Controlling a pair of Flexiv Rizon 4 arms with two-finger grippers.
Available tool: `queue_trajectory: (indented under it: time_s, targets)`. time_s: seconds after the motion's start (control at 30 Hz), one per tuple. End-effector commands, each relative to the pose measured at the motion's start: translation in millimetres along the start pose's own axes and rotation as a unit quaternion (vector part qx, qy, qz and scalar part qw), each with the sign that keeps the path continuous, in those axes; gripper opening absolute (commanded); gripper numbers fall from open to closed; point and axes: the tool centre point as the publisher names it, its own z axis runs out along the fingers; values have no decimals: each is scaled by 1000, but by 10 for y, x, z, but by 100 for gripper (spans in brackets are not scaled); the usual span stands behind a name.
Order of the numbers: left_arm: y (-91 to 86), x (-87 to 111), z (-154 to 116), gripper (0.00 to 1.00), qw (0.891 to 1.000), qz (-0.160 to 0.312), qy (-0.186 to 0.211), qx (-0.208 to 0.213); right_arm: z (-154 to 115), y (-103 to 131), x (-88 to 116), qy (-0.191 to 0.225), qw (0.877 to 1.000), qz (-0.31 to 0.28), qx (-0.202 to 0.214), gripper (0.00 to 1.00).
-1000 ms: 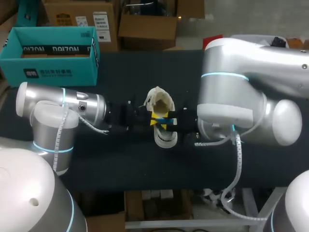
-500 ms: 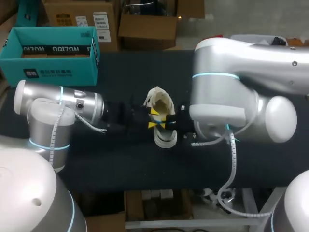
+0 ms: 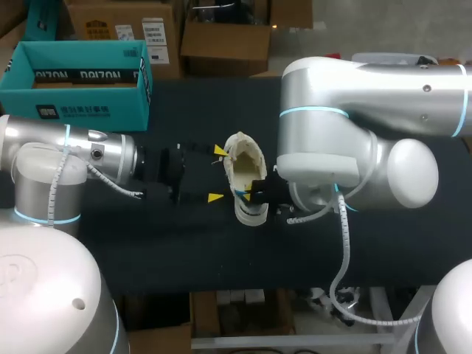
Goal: Open the shoe tongue, take the insole out of the shoe, put the insole back into the shoe, and pack the shoe into the shoebox
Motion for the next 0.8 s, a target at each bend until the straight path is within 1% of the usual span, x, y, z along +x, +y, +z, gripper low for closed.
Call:
queue_trajectory:
  time_s: [0.03, 0.2, 0.37, 0.5, 0.57, 0.63, 0.67, 0.77, 0.8]
  targets:
    - [-61, 19, -185, 100, 1000, -11, 5, -3, 95, 69, -18, -5, 1000, 6, 4, 0]
    - [-120, 20, -339, 100, 999, -33, 4, 9, 97, 146, -112, -14, 1000, 23, -4, 0]
    - [-189, 39, -466, 100, 999, -42, 0, 20, 79, 219, -177, -20, 999, 35, -16, 0]
    - [-226, 77, -502, 100, 999, -49, 1, 20, 137, 259, -201, -27, 999, 42, -15, 0]
    - [-243, 95, -519, 100, 998, -58, 2, 13, 172, 269, -215, -31, 999, 44, -11, 0]
    - [-264, 116, -541, 100, 998, -66, 5, 2, 178, 260, -230, -33, 998, 44, -9, 16]
    - [-274, 122, -552, 100, 998, -69, 5, -5, 162, 239, -242, -33, 998, 44, -9, 21]
    - [-327, 145, -596, 100, 997, -77, 9, -14, 48, 152, -244, -29, 999, 37, -16, 34]
    - [-341, 150, -605, 100, 997, -77, 10, -18, 9, 124, -240, -28, 999, 33, -19, 33]
